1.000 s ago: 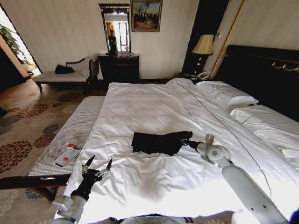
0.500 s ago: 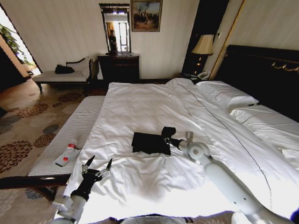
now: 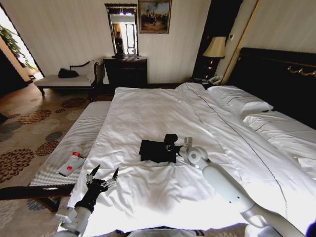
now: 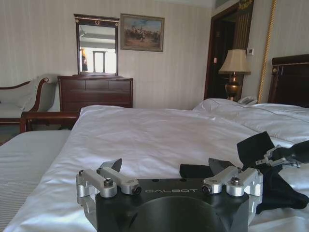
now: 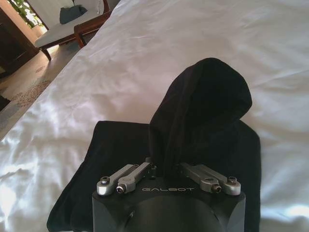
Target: Fold the clothes on the bed.
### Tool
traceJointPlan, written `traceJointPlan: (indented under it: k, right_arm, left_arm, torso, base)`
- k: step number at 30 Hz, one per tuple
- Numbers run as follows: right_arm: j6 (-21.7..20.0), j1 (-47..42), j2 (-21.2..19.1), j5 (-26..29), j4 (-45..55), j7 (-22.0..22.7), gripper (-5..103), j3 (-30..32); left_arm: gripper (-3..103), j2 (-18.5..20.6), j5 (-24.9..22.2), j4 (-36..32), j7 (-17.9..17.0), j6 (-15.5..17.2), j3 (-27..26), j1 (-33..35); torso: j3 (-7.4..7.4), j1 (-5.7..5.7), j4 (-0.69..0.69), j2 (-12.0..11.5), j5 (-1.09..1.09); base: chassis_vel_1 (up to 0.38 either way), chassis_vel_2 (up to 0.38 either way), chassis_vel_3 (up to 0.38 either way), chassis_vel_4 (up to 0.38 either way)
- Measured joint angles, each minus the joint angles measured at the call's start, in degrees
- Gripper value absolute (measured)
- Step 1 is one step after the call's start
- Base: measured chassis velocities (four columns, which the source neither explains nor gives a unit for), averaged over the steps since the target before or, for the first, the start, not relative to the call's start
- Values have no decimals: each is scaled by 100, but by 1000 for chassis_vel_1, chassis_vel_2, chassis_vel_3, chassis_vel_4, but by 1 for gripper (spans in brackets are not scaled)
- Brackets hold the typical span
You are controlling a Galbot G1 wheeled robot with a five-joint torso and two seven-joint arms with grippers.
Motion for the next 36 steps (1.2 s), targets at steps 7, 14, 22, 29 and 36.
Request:
traceJointPlan:
  k: [7,14,22,29,36]
  right_arm:
    - [0,113,111,-175,-121,-46,7,-251]
    - [16,195,224,-541,-268,-201,7,-595]
    - [67,453,593,-669,-634,-219,7,-801]
    - [84,480,709,-684,-610,-152,18,-867]
    - [177,509,631,-859,-397,-89,46,-939]
  left_arm:
    - [100,0,0,0,0,0,0,0]
    - [100,0,0,0,0,0,0,0]
    - [100,0,0,0,0,0,0,0]
    - [100,0,0,0,0,0,0,0]
    - [100,0,0,0,0,0,0,0]
  torso:
    - [0,0,0,0,-1]
    - [0,0,-1,0,0]
    - [0,0,1,0,-1]
    - [0,0,1,0,0]
    - [0,0,1,0,0]
  base:
    - [0,0,0,0]
    - [0,0,0,0]
    - [0,0,0,0]
    - [0,0,0,0]
    - [0,0,0,0]
